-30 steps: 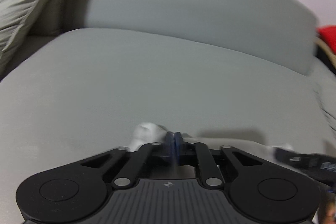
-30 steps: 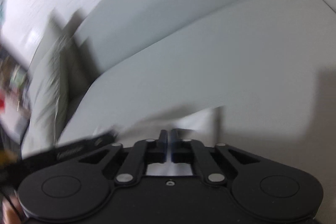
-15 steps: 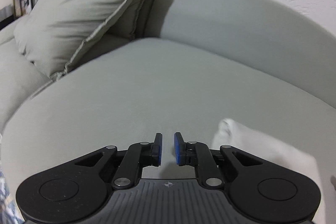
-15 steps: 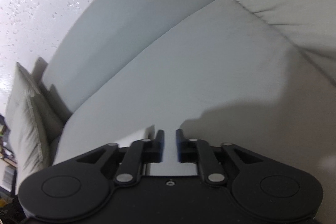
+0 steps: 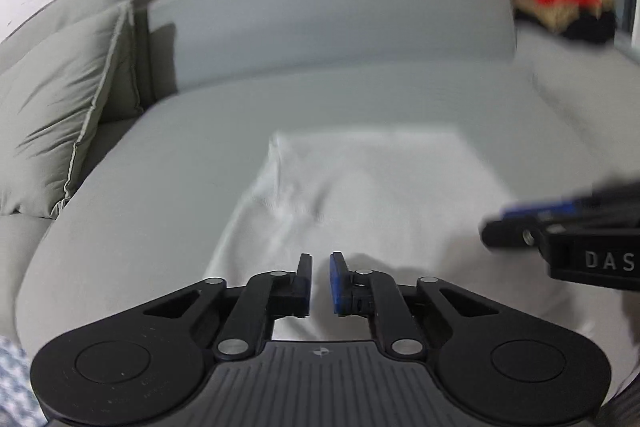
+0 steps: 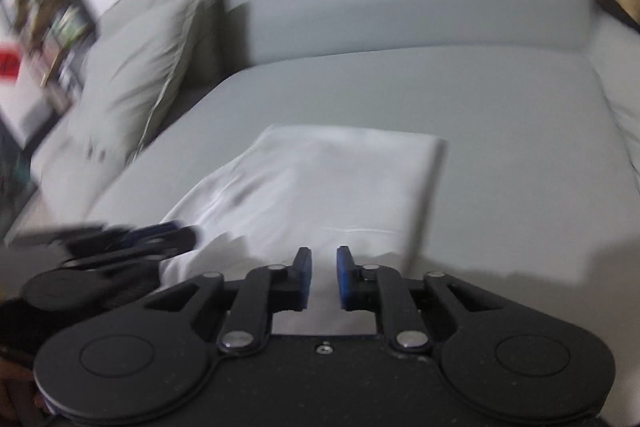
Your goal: Fold clothes
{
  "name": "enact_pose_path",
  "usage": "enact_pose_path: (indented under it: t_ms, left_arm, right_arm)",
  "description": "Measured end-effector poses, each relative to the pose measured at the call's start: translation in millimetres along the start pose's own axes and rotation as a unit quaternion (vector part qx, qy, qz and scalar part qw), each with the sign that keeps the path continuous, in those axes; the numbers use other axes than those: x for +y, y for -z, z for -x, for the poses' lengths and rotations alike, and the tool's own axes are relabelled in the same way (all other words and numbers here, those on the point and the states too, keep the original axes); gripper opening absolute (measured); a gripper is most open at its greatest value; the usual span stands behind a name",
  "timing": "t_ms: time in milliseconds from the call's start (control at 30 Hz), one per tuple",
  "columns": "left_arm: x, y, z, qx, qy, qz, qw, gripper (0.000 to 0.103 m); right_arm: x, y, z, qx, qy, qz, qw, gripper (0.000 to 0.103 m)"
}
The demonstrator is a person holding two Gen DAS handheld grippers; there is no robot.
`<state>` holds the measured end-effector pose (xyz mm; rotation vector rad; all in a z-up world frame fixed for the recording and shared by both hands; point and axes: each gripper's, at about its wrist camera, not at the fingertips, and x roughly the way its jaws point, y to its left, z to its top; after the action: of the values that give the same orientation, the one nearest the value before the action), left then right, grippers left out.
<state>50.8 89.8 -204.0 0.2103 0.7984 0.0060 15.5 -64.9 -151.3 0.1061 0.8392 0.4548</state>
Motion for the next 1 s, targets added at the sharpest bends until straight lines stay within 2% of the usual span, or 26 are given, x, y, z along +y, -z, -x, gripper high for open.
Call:
enact_pose_path:
  t_ms: [67, 167, 233, 300, 400, 467, 500, 533, 567, 600, 633, 700, 733, 800, 867, 1000]
  left_arm:
    - [-1.3, 4.5, -7.7, 0.024, -0.021, -0.009, 0.9994, 0.011]
    - [5.7, 11.6, 5.3, 0.049, -0.011, 0.016, 0.9986, 0.011]
    - [8.5, 21.3, 18.3, 0.077, 0.007, 0.031, 0.9965, 0.011]
    - [10.5, 35.0, 28.3, 0.124, 0.033, 0.042, 0.9908, 0.011]
    - [26.2, 45.8, 40.7, 0.139, 0.083, 0.084, 0.9832, 0.012]
    - [34.7, 43.2, 58.6, 0.089, 0.088, 0.089, 0.9882, 0.013]
    - [38.0, 40.9, 66.8, 0.061, 0.083, 0.086, 0.9910, 0.013]
    - [41.0, 37.7, 73.1, 0.035, 0.076, 0.083, 0.9931, 0.020]
    - [44.5, 34.2, 78.2, 0.010, 0.069, 0.081, 0.9942, 0.033]
    - [49.5, 29.4, 79.8, -0.010, 0.060, 0.087, 0.9943, 0.039]
    - [55.1, 24.4, 79.6, -0.026, 0.054, 0.096, 0.9936, 0.047]
    - [70.3, 12.9, 69.6, -0.042, 0.053, 0.129, 0.9893, 0.050]
    - [78.5, 7.4, 62.8, -0.045, 0.055, 0.147, 0.9865, 0.051]
    - [98.1, -2.3, 38.3, -0.023, 0.075, 0.192, 0.9783, 0.052]
    - [114.0, -5.9, 13.2, 0.018, 0.101, 0.231, 0.9675, 0.053]
    - [126.8, -3.5, -16.8, 0.075, 0.131, 0.272, 0.9505, 0.053]
  right_arm:
    - [9.4, 3.9, -13.7, 0.015, 0.026, 0.032, 0.999, 0.013]
    - [8.9, 17.9, -11.9, 0.021, 0.039, 0.042, 0.998, 0.013]
    - [8.2, 27.7, 4.2, 0.030, 0.033, 0.058, 0.997, 0.013]
    - [2.5, 37.0, 22.4, 0.038, 0.027, 0.065, 0.997, 0.013]
    - [-10.4, 42.5, 44.4, 0.060, 0.020, 0.043, 0.997, 0.014]
    - [-22.8, 42.2, 54.4, 0.078, 0.005, 0.005, 0.997, 0.014]
    - [-27.8, 40.3, 59.4, 0.073, -0.001, -0.010, 0.997, 0.014]
    - [-31.9, 37.5, 64.5, 0.060, -0.005, -0.021, 0.998, 0.016]
    - [-36.0, 34.6, 69.7, 0.047, -0.009, -0.032, 0.998, 0.018]
    - [-40.5, 31.3, 72.8, 0.035, -0.015, -0.046, 0.998, 0.022]
    - [-45.5, 27.6, 73.7, 0.024, -0.023, -0.064, 0.997, 0.035]
    - [-56.3, 19.7, 69.7, 0.013, -0.034, -0.103, 0.994, 0.049]
    - [-61.5, 16.6, 65.6, 0.011, -0.037, -0.122, 0.992, 0.051]
    - [-71.6, 13.4, 54.7, 0.015, -0.045, -0.158, 0.986, 0.058]
    - [-82.0, 12.8, 41.7, 0.025, -0.061, -0.198, 0.978, 0.063]
    - [-100.0, 14.2, 16.6, 0.041, -0.087, -0.250, 0.963, 0.065]
